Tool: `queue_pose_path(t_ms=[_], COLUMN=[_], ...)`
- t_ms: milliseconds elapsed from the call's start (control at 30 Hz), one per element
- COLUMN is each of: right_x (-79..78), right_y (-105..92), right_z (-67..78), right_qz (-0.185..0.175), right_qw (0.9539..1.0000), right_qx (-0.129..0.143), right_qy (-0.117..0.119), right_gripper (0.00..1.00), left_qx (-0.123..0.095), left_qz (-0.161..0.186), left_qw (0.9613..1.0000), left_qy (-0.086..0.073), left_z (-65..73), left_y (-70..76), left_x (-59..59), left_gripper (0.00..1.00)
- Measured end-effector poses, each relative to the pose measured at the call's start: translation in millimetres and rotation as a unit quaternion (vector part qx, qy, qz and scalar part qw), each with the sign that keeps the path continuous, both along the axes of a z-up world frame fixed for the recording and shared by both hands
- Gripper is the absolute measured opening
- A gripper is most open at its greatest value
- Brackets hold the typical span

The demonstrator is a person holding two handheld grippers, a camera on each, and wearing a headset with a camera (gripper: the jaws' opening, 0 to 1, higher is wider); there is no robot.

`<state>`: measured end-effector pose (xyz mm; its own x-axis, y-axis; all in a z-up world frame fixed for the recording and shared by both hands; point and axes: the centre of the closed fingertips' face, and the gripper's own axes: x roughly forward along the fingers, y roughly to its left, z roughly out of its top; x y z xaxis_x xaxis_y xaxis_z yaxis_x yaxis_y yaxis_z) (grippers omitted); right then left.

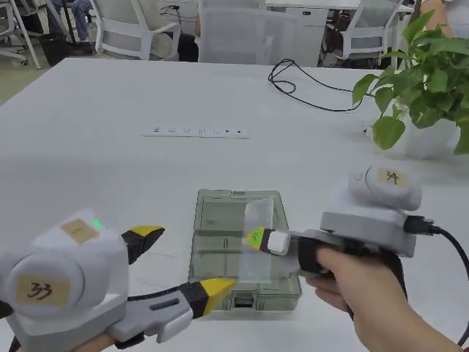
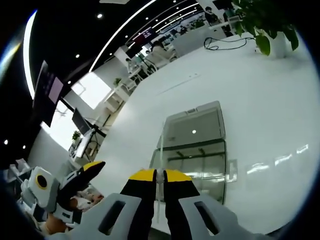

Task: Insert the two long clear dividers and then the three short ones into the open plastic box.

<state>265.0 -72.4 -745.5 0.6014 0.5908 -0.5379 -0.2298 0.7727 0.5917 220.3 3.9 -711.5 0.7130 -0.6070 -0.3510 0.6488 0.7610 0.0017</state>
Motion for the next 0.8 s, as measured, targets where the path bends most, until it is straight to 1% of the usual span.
queue_pose_path(t_ms=[133,200,300,367,433,533,567,633,733,800], right_x=[-0.1,0.9,1.1,3.5,4.4,7.3,6.6,8.8,10.5,11.4], right_y=[-5.9,-8.0,-11.8,-14.2,-15.7,-19.0,-20.2,-20.5,-21.6,-22.9], right_z=[-7.1,-10.0,-15.9,-17.6,-19.0,-23.4,-25.6,-28.3,-32.1,-35.0], right_qz=[0.003,0.001,0.001,-0.001,-0.003,-0.003,-0.002,0.001,0.003,0.004], right_qw=[0.9996,0.9991,0.9975,0.9968,0.9959,0.9937,0.9925,0.9913,0.9891,0.9873], right_qx=[-0.020,-0.024,-0.037,-0.045,-0.046,-0.062,-0.067,-0.075,-0.085,-0.093], right_qy=[0.022,0.034,0.060,0.067,0.078,0.093,0.102,0.109,0.120,0.129], right_gripper=[0.06,0.06,0.06,0.06,0.06,0.06,0.06,0.06,0.06,0.06], left_qx=[-0.002,0.004,-0.012,-0.007,-0.003,-0.005,-0.006,-0.003,0.008,0.007], left_qz=[-0.003,-0.005,-0.007,-0.007,-0.003,-0.001,-0.001,-0.002,-0.009,-0.006], left_qw=[1.0000,1.0000,0.9999,0.9999,1.0000,1.0000,1.0000,1.0000,0.9999,0.9999], left_qy=[0.001,-0.001,0.000,-0.004,-0.002,-0.002,-0.001,0.000,-0.002,-0.006], left_z=[-2.2,-3.9,-3.0,-4.0,-5.9,-7.2,-7.6,-8.4,-10.0,-9.5], left_y=[1.7,2.7,2.3,3.6,5.8,8.0,8.3,8.1,7.8,8.1], left_x=[0.1,0.1,0.7,1.7,3.0,4.0,4.2,3.8,2.9,3.2], left_gripper=[0.80,0.83,0.90,0.92,0.93,0.97,0.98,1.00,1.00,1.00])
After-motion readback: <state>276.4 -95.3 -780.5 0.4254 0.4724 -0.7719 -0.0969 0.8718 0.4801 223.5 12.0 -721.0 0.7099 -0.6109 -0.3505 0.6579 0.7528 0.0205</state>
